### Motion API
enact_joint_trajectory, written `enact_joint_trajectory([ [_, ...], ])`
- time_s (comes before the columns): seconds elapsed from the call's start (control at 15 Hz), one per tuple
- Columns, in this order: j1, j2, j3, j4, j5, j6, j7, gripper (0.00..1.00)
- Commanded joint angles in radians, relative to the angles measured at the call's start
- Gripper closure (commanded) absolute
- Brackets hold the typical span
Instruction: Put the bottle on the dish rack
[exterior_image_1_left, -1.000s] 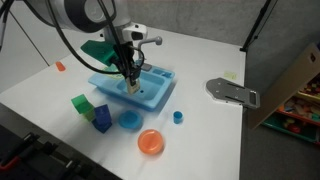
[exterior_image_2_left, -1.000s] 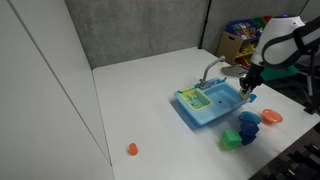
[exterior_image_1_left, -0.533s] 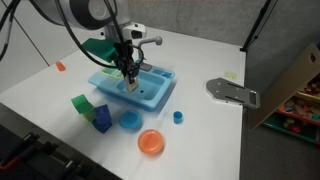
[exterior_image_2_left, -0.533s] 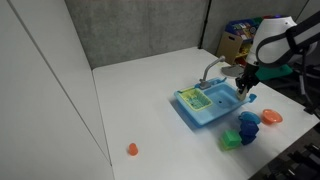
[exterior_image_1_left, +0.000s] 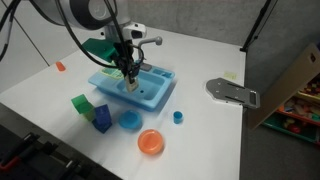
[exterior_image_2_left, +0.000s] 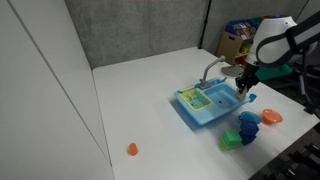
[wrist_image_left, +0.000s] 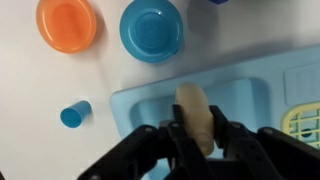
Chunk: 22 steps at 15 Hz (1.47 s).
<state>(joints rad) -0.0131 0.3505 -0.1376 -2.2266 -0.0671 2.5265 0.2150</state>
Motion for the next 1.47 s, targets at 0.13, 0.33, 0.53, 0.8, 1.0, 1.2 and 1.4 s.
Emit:
enact_joint_trajectory([
  [0.13, 0.003, 0.01, 0.008, 0.045, -0.004, 0.002, 0.006, 0.91],
  [0.33, 0.009, 0.022, 0.025, 0.076, 0.004, 0.001, 0.001, 0.91],
  [0.53, 0.021, 0.045, 0.051, 0.112, 0.011, -0.003, 0.0, 0.91],
  [0.8, 0.052, 0.099, 0.089, 0.176, 0.019, -0.008, 0.003, 0.91],
  [1.0, 0.077, 0.147, 0.11, 0.237, 0.025, -0.018, 0.004, 0.91],
  [1.2, 0.095, 0.19, 0.128, 0.292, 0.043, -0.023, 0.004, 0.91],
  [1.4, 0.108, 0.23, 0.136, 0.331, 0.06, -0.022, 0.005, 0.91],
])
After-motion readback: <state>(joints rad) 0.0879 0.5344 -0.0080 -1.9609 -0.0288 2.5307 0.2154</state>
